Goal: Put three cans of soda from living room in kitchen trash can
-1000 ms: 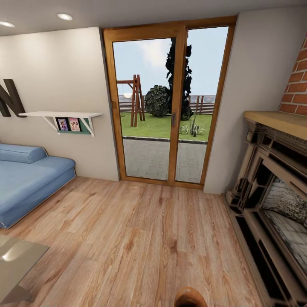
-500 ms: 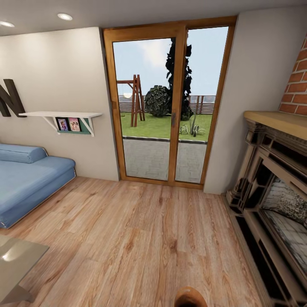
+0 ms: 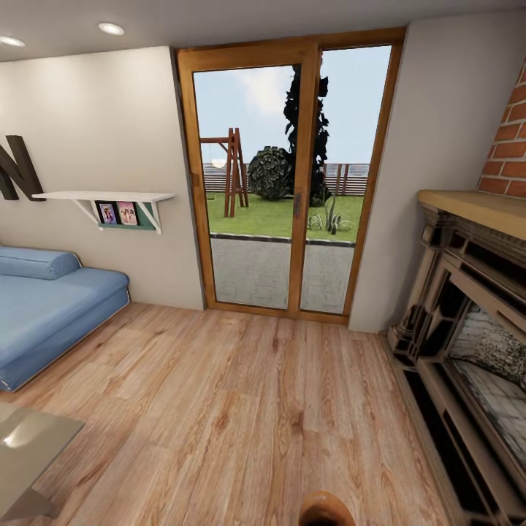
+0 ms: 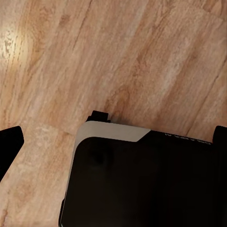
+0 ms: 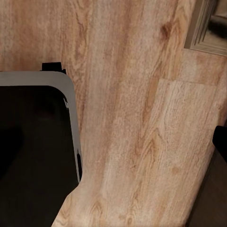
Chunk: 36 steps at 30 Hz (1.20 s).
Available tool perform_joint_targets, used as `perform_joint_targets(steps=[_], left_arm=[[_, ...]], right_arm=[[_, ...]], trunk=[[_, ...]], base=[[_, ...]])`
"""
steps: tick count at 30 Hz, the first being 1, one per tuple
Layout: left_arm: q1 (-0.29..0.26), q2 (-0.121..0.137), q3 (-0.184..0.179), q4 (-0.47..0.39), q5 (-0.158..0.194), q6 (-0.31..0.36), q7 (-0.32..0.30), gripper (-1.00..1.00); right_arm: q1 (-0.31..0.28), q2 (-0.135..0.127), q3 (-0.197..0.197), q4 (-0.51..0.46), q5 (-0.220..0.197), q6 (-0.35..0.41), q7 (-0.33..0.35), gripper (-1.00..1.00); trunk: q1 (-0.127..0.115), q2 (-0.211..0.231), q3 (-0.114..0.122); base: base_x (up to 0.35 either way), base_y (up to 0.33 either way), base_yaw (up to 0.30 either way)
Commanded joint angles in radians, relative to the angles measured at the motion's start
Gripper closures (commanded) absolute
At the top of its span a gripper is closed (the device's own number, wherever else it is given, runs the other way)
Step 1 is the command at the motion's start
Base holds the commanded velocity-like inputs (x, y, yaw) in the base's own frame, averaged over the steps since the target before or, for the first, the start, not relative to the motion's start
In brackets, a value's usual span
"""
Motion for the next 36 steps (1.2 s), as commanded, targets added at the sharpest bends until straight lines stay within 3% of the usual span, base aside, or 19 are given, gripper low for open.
perform_joint_targets(steps=[1,36], left_arm=[[0.000,0.000,0.000,0.000,0.000,0.000,0.000,-1.00],[0.000,0.000,0.000,0.000,0.000,0.000,0.000,-1.00]], right_arm=[[0.000,0.000,0.000,0.000,0.000,0.000,0.000,-1.00],[0.000,0.000,0.000,0.000,0.000,0.000,0.000,-1.00]], trunk=[[0.000,0.000,0.000],[0.000,0.000,0.000]], base=[[0.000,0.000,0.000],[0.000,0.000,0.000]])
